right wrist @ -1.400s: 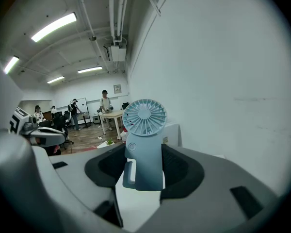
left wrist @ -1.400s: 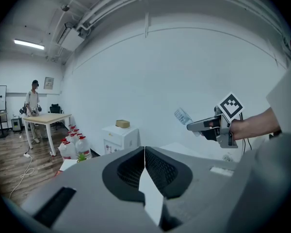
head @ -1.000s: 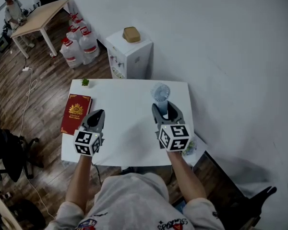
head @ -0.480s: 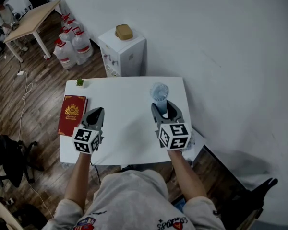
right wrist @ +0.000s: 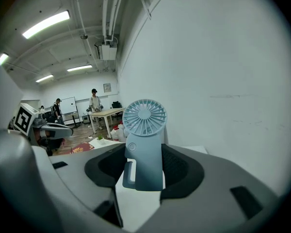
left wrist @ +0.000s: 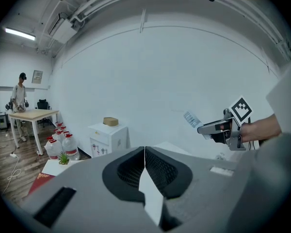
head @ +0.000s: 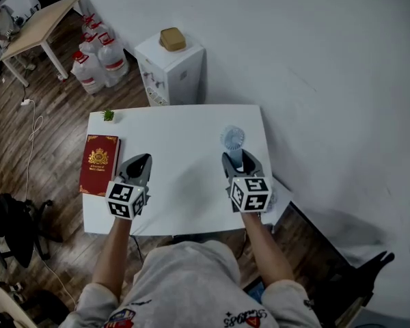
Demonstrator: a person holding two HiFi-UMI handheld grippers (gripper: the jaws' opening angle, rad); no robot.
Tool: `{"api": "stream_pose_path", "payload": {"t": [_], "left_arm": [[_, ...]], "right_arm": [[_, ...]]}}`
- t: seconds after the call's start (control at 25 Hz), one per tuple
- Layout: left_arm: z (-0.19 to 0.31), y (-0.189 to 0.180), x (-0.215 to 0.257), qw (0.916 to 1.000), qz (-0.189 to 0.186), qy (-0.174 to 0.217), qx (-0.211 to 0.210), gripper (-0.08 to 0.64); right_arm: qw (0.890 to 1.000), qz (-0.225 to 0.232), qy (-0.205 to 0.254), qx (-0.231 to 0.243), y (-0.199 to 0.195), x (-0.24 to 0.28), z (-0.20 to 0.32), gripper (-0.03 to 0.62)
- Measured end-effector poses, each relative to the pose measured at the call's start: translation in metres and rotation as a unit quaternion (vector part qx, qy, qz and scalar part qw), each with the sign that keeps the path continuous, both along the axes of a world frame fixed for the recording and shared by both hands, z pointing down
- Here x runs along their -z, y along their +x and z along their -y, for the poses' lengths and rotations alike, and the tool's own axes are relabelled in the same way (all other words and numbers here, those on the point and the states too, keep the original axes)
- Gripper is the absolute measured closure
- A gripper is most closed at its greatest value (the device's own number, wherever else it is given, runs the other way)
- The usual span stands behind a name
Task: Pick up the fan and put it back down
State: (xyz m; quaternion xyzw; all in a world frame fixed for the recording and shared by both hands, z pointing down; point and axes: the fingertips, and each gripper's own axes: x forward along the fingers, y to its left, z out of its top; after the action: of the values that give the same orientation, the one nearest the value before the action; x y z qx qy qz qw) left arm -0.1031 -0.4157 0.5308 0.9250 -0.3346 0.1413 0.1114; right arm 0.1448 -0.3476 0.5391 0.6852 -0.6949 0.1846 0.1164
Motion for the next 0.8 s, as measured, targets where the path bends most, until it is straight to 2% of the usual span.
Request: {"api": "stream_pose_path", "payload": {"t": [0.32, 0.48, 0.8], "left_arm": [[0.017, 0.010, -0.022, 0.9997, 0.007, -0.024, 0.002, 0.554], [0.025, 0.014, -0.037, 0.9992, 0.013, -0.039, 0.003, 0.554], [0.042, 0.015, -0.061, 0.9977, 0.026, -0.061, 0.007, 0.554]], "right_arm": [[0.997, 0.027, -0.064, -0.041, 0.040, -0.064, 0.006, 0.374], [0.994, 0.025, -0.095, -0.057, 0.058, -0.095, 0.010, 0.374], [0.980, 0.041, -0.160, -0.113, 0.097, -0.153, 0.018, 0.373]]}}
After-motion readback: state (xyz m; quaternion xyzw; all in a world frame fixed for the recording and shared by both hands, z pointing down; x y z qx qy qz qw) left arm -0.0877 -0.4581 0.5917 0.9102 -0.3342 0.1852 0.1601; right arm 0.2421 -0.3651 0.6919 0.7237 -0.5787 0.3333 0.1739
